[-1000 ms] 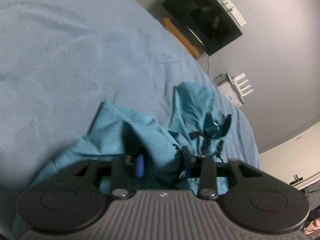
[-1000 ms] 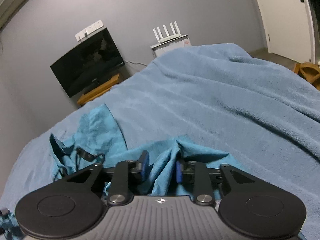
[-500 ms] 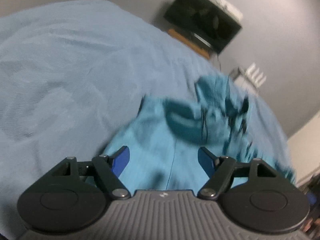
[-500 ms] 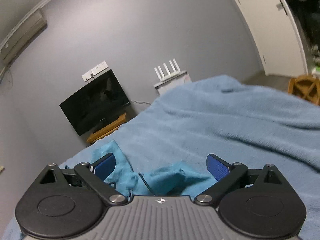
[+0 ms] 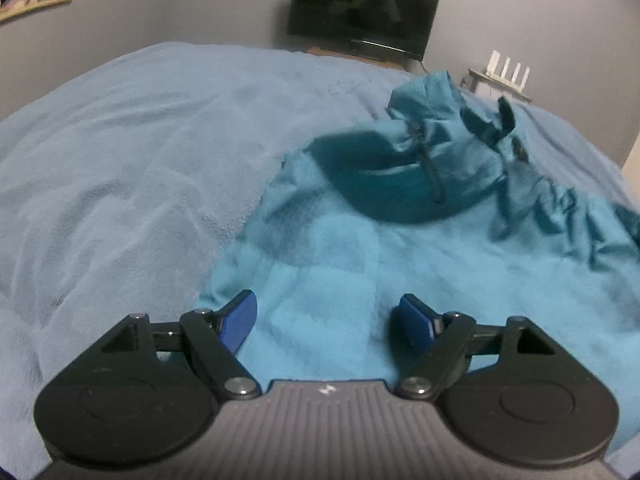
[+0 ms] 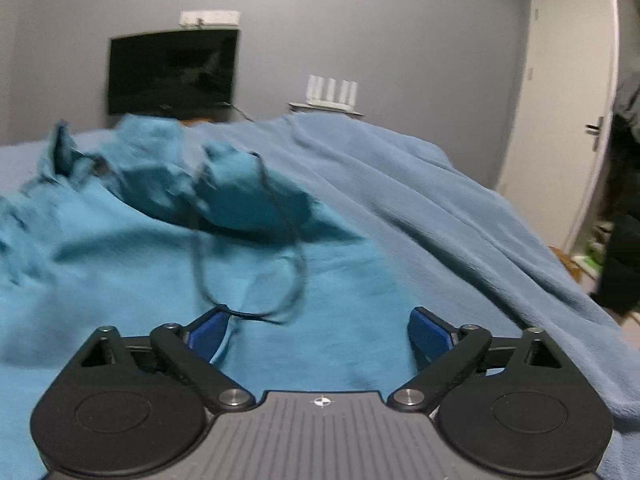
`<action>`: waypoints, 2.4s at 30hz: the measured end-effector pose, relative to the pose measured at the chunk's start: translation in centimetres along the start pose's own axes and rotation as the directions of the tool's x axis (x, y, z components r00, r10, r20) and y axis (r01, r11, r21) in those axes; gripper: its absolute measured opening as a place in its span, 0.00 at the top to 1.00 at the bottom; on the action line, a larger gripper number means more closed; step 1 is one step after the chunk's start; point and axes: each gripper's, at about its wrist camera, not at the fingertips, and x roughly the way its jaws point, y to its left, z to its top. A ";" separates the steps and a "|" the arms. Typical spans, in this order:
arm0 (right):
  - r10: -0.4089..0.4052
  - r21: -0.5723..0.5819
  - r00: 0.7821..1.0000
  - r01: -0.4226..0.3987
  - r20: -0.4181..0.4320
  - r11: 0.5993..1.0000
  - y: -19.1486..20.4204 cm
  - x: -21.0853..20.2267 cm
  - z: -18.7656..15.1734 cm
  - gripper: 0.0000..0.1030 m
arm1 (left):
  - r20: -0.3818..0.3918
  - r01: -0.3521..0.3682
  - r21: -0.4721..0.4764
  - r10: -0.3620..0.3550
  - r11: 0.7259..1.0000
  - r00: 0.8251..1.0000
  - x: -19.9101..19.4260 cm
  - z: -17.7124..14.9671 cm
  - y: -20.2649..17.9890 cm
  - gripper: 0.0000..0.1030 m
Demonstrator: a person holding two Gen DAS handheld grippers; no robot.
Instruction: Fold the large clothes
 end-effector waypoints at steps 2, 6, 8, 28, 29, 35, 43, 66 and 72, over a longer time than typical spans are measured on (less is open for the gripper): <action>-0.055 0.061 0.998 0.056 -0.030 0.997 -1.5 1.1 -0.5 0.08 | 0.009 0.000 0.006 0.000 1.000 1.000 0.7 -0.2 0.1 0.20; -0.019 0.227 0.993 0.046 -0.117 0.973 -4.4 1.9 -1.2 0.08 | 0.010 0.007 -0.005 -0.007 1.000 1.000 0.8 -0.3 0.2 0.20; -0.021 0.239 0.990 0.054 -0.141 0.969 -4.4 1.9 -1.4 0.08 | 0.018 0.000 -0.004 0.000 1.000 1.000 -0.3 -0.4 0.3 0.20; 0.306 0.670 0.935 -0.112 -0.179 0.734 -11.2 -8.4 -6.0 0.07 | -0.092 0.149 -0.490 -0.220 0.859 0.971 -11.4 -5.9 3.6 0.20; 0.330 0.678 0.925 -0.119 -0.190 0.725 -11.0 -8.5 -6.3 0.07 | -0.114 0.144 -0.498 -0.229 0.855 0.967 -11.1 -6.2 3.4 0.20; 0.417 0.669 0.876 -0.160 -0.243 0.725 -8.6 -7.6 -6.9 0.07 | -0.149 0.104 -0.511 -0.207 0.853 0.967 -9.0 -7.2 2.4 0.20; 0.473 0.738 0.859 -0.189 -0.195 0.648 -8.3 -5.6 -7.5 0.01 | -0.012 0.177 -0.665 -0.248 0.726 0.969 -8.1 -8.2 4.5 0.20; 0.402 0.730 0.915 -0.266 -0.013 0.629 -7.3 -5.9 -6.2 0.89 | 0.020 0.137 -0.590 -0.155 0.796 0.988 -7.6 -7.1 4.5 0.85; 0.479 0.727 0.878 -0.343 0.023 0.595 -6.9 -10.5 -5.4 0.90 | 0.034 0.103 -0.590 -0.104 0.801 0.994 -12.3 -6.6 6.7 0.89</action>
